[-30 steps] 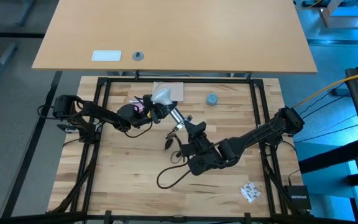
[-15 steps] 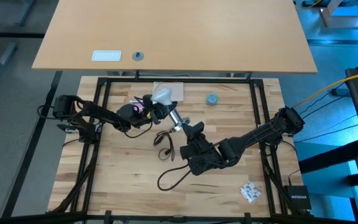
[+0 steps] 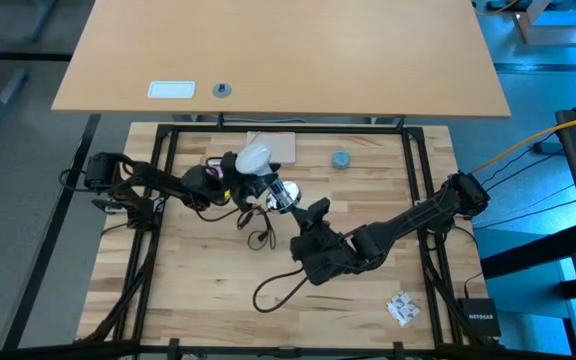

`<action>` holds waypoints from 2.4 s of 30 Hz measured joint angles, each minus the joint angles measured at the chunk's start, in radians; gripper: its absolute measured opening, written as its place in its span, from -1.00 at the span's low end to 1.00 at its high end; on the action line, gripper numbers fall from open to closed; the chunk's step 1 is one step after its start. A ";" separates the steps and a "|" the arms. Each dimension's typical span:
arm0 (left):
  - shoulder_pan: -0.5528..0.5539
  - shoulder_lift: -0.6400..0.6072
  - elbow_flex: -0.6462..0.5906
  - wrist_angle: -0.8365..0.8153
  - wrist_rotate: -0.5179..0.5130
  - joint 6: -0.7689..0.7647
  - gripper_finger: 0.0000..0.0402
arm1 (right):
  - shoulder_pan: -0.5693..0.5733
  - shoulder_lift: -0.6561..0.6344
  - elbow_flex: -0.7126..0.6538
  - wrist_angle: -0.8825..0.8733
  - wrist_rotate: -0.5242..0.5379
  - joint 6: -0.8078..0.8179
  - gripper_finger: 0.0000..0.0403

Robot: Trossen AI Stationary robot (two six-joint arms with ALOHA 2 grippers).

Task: Screw lightbulb
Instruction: Insert the white lightbulb into the desk lamp

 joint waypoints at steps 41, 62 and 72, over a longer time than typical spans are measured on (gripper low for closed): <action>-0.003 0.003 0.000 -0.026 0.814 0.174 -0.25 | -0.056 -0.002 0.001 -0.445 -0.018 0.185 -1.00; -0.043 0.002 0.000 -0.541 0.425 0.221 -0.25 | -0.029 -0.001 -0.014 -0.740 -0.475 0.311 -0.92; -0.043 0.002 -0.001 -0.694 0.343 0.219 -0.25 | -0.019 -0.024 -0.324 -0.722 -0.637 0.410 -0.96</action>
